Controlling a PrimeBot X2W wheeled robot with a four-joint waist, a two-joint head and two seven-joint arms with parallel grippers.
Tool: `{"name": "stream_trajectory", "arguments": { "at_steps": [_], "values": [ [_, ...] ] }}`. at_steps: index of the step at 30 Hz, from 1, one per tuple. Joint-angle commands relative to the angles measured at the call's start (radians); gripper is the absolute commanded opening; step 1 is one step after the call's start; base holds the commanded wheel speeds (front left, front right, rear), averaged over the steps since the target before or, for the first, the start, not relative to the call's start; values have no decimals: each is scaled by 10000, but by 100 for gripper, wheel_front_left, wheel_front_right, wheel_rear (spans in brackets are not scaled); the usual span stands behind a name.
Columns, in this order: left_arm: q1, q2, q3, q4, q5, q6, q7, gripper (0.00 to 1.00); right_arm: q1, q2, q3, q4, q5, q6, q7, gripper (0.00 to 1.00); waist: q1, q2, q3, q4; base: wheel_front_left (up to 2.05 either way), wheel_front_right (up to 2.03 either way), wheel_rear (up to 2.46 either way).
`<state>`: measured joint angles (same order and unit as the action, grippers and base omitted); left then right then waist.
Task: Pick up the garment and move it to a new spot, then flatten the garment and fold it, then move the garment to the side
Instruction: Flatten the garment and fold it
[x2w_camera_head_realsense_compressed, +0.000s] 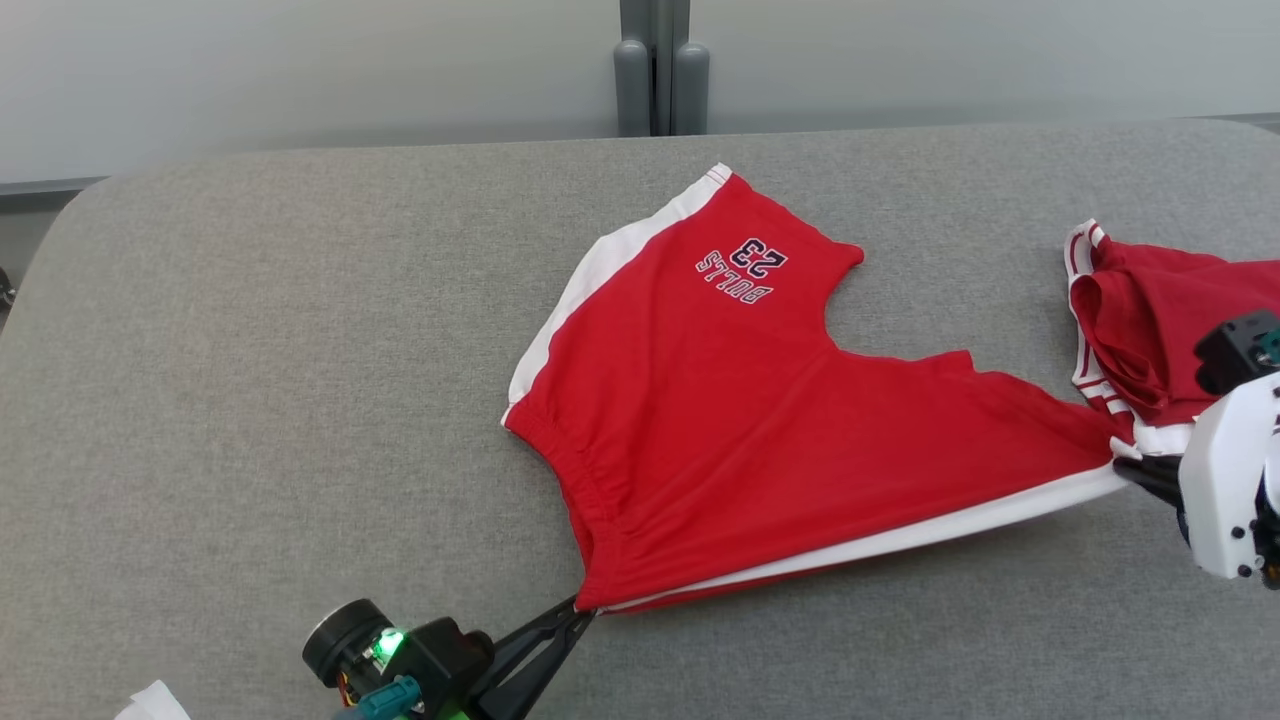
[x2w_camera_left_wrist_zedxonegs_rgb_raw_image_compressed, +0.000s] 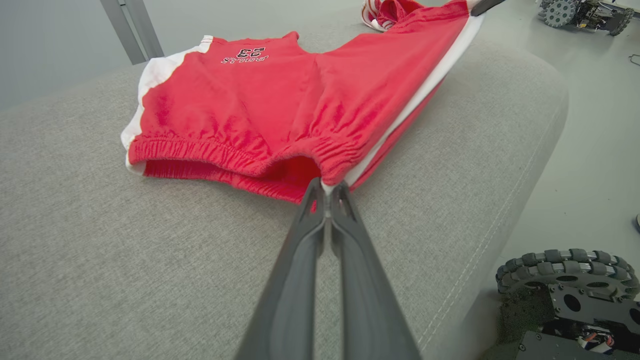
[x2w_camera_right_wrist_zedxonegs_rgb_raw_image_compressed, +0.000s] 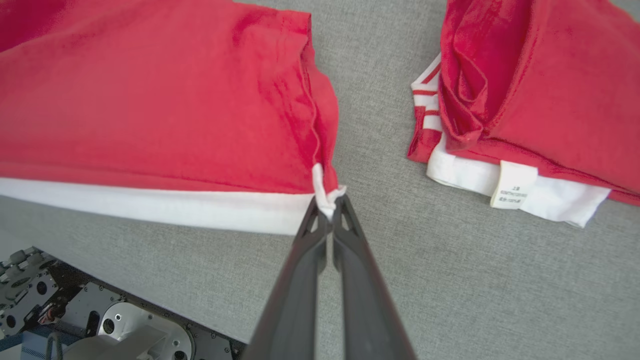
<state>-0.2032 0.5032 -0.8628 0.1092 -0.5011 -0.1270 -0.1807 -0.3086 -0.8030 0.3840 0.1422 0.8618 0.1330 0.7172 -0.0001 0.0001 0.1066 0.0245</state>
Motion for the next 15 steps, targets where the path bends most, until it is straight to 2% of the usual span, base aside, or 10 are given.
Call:
{"name": "stream_trajectory", "arguments": {
  "at_steps": [1,4,8,15],
  "values": [
    [124,280,97,-212,-126,115,99,0,222,-135,-480,-314,20,-45,288,0,1,-1,61,90,0,0,0],
    [-127,312,175,-597,-91,191,207,0,360,-43,-1259,-971,-295,-45,791,0,1,-1,201,260,0,0,0],
    [-711,115,293,-711,82,267,300,0,-6,396,-1940,-1590,-773,-39,1638,0,1,-1,529,568,0,0,0],
    [-1996,-461,64,-233,325,97,209,0,-1457,835,-2263,-2000,-1356,-36,3929,0,1,-1,1425,1270,0,0,0]
  ]
}}
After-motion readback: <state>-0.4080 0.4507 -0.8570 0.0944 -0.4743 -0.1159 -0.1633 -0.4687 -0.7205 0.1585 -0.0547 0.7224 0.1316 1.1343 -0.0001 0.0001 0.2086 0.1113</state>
